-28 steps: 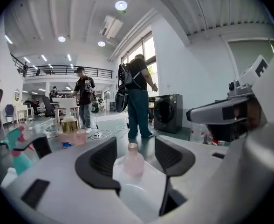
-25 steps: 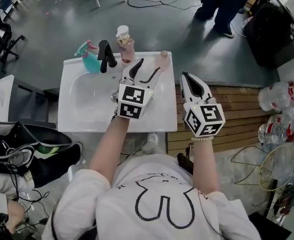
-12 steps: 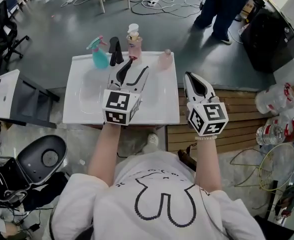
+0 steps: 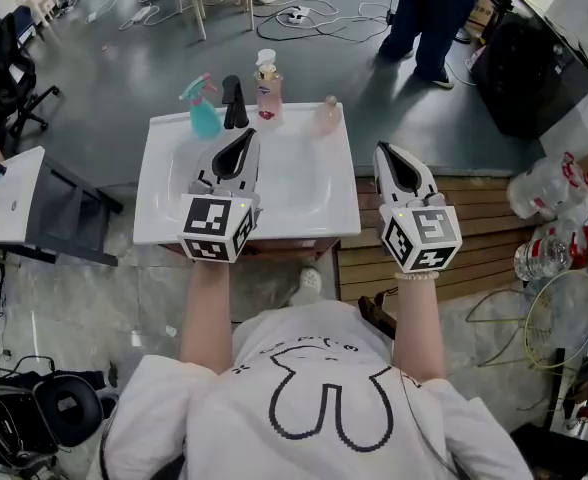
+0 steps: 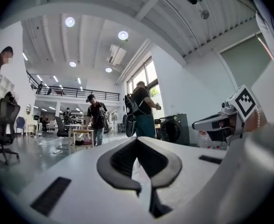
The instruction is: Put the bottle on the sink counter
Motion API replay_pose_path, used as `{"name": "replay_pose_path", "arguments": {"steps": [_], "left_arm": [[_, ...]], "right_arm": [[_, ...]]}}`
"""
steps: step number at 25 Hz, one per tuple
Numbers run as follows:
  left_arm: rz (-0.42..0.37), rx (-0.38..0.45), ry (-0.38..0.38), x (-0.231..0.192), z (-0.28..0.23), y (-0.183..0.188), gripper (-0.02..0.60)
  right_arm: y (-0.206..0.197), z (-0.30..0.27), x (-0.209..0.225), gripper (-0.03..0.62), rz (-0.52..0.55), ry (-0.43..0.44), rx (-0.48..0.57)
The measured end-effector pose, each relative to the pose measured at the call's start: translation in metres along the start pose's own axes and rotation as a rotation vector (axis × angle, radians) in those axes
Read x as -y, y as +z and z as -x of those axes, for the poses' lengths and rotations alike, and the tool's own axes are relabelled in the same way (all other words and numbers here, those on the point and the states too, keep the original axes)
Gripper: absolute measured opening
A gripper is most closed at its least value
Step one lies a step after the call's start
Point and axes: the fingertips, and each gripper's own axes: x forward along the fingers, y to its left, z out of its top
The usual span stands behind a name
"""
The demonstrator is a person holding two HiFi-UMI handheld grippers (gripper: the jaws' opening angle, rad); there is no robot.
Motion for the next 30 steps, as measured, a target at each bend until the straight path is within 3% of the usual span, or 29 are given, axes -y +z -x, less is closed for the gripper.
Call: {"name": "replay_pose_path", "arguments": {"steps": [14, 30], "left_arm": [[-0.054, 0.073, 0.057, -0.008, 0.046, 0.041, 0.009], [-0.072, 0.122, 0.054, -0.002, 0.071, 0.059, 0.009]], "right_arm": [[0.032, 0.049, -0.014, 0.028, 0.018, -0.042, 0.062], [0.037, 0.079, -0.025, 0.028, 0.05, -0.073, 0.071]]}}
